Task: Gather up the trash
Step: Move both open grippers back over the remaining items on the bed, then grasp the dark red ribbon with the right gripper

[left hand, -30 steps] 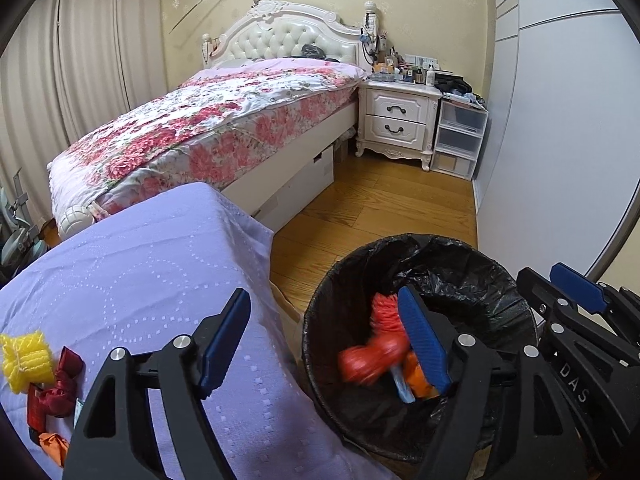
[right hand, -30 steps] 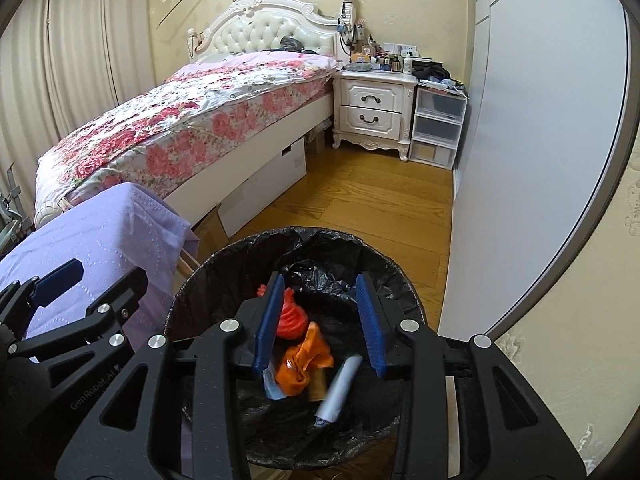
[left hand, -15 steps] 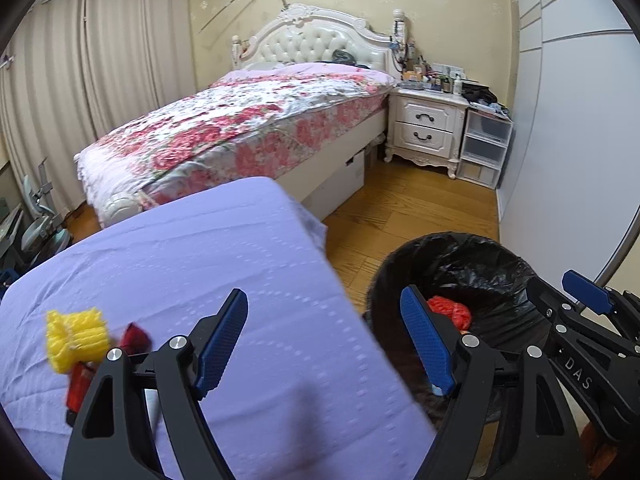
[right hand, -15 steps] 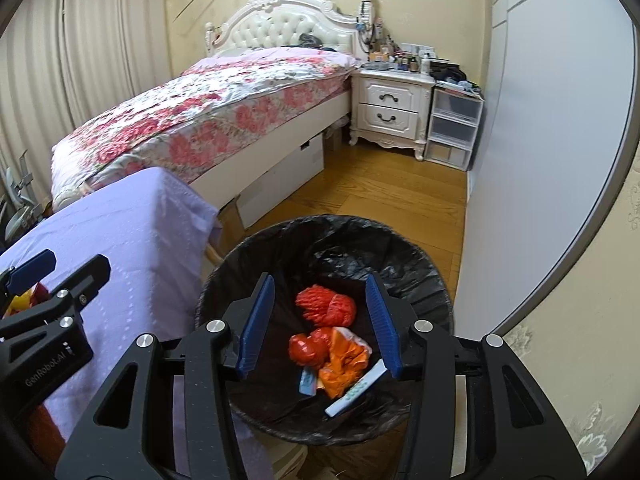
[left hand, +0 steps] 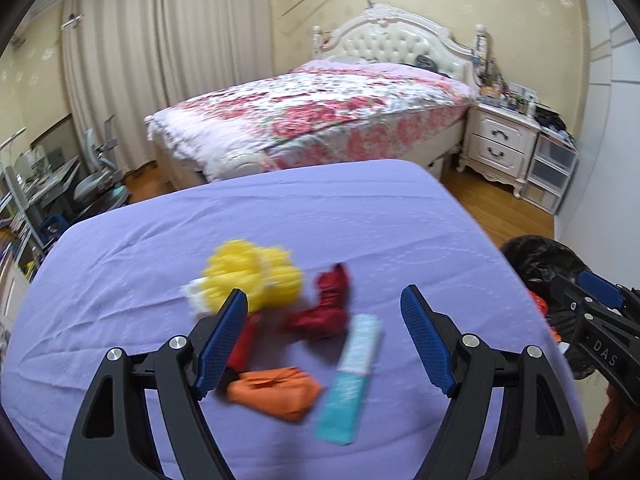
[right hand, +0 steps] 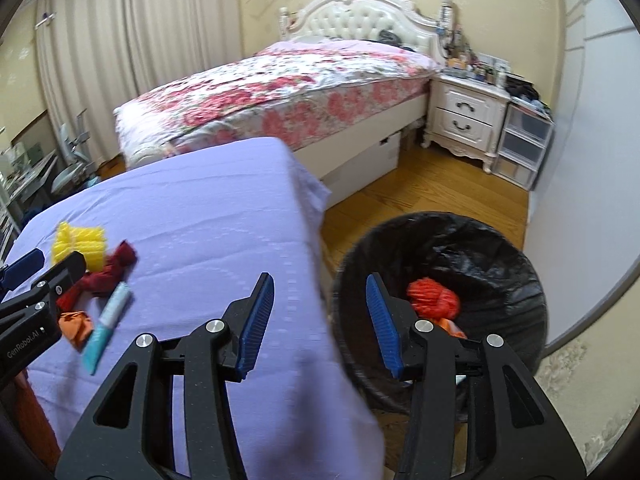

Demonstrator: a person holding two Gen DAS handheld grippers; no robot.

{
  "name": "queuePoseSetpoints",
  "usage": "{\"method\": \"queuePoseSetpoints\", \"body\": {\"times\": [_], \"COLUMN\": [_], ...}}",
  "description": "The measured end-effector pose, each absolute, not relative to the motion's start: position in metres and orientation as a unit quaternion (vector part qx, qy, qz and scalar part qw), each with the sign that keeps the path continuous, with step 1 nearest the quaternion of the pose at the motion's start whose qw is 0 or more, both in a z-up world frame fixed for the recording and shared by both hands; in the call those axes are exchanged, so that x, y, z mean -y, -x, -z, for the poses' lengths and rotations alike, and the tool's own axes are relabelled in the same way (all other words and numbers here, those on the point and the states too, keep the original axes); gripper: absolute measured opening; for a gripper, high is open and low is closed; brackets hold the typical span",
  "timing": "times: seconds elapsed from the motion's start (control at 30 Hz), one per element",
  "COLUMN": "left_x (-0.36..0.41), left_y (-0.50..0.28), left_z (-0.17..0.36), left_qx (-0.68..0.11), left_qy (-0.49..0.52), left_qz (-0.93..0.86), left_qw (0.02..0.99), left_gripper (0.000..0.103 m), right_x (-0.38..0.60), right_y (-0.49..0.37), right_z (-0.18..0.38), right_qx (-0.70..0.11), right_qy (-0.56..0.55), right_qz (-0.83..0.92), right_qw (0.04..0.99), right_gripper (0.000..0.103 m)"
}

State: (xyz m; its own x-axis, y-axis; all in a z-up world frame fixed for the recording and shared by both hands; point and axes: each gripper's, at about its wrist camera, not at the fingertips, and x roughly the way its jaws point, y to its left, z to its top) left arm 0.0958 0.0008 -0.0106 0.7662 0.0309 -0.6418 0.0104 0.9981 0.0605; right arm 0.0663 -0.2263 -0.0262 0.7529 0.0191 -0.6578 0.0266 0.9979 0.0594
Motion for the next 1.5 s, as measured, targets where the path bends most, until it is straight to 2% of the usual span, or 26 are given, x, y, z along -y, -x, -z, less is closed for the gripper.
{"method": "queuePoseSetpoints", "body": {"times": [0.4, 0.73, 0.83, 0.9, 1.0, 1.03, 1.13, 1.5], "left_x": [-0.115, -0.158, -0.160, -0.159, -0.156, -0.155, -0.151, -0.115], "left_y": [-0.074, -0.068, -0.068, -0.071, -0.072, -0.072, -0.075, -0.080], "left_z": [0.027, 0.039, 0.041, 0.042, 0.043, 0.044, 0.044, 0.032], "left_qx": [-0.356, -0.362, -0.365, -0.366, -0.367, -0.367, -0.368, -0.357], "left_qy": [0.018, 0.038, 0.042, 0.041, 0.041, 0.041, 0.041, 0.024], "left_qz": [-0.106, -0.135, -0.133, -0.130, -0.125, -0.124, -0.117, -0.086], "left_qw": [0.928, 0.922, 0.921, 0.921, 0.921, 0.921, 0.921, 0.930], "left_gripper": [0.077, 0.077, 0.077, 0.077, 0.077, 0.077, 0.077, 0.077], "right_x": [0.113, 0.050, 0.043, 0.041, 0.041, 0.041, 0.039, 0.067], "right_y": [-0.084, -0.104, -0.109, -0.112, -0.113, -0.112, -0.111, -0.102], "right_z": [0.021, 0.032, 0.037, 0.042, 0.045, 0.045, 0.045, 0.025], "right_qx": [-0.365, -0.387, -0.398, -0.408, -0.417, -0.418, -0.418, -0.385], "right_qy": [0.023, 0.051, 0.055, 0.056, 0.049, 0.048, 0.049, 0.037], "right_qz": [-0.100, -0.138, -0.135, -0.136, -0.141, -0.144, -0.148, -0.130], "right_qw": [0.926, 0.910, 0.906, 0.901, 0.897, 0.895, 0.895, 0.913], "right_gripper": [0.047, 0.045, 0.044, 0.036, 0.033, 0.027, 0.021, 0.020]}}
